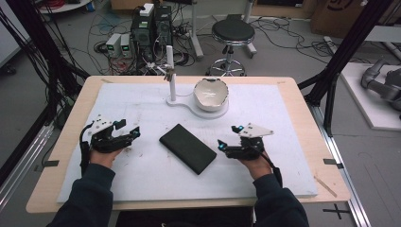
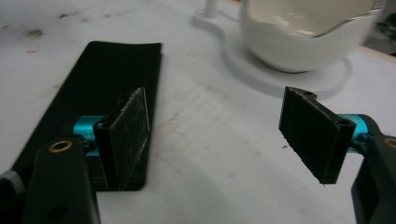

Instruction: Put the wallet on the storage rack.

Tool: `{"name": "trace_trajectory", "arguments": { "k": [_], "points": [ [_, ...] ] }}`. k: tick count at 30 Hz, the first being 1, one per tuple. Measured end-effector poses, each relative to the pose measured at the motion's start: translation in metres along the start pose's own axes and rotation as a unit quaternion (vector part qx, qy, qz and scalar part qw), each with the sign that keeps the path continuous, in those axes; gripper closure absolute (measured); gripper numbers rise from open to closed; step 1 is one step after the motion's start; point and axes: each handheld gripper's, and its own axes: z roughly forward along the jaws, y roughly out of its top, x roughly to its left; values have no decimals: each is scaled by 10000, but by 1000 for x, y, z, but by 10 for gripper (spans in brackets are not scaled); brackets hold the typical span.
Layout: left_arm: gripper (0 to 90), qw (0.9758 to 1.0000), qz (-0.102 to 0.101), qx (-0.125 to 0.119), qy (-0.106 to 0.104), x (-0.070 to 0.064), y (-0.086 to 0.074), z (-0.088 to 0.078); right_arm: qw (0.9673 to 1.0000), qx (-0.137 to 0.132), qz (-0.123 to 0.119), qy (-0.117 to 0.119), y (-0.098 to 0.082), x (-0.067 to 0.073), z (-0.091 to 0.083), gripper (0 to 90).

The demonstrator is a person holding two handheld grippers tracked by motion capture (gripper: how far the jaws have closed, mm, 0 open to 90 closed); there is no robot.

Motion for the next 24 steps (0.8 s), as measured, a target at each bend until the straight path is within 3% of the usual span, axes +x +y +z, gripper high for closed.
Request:
{"name": "trace_trajectory", "arguments": {
  "k": [7,12,15,23,24],
  "points": [
    [321,9999,-111,-4,29,4,-1,0,9967,414,-278,634,4,44,36,217],
    [323,9999,-147,-28,46,7,-2,-2,9931,629,-482,866,5,69,56,217],
    [325,9997,-195,-68,109,11,-2,-5,9909,773,-593,930,4,78,63,216],
    [326,9987,-383,-161,284,23,-2,-14,9869,962,-1121,653,3,87,66,199],
    [327,9987,-397,-155,281,23,-3,-13,9852,988,-1249,630,3,88,67,198]
  ]
}}
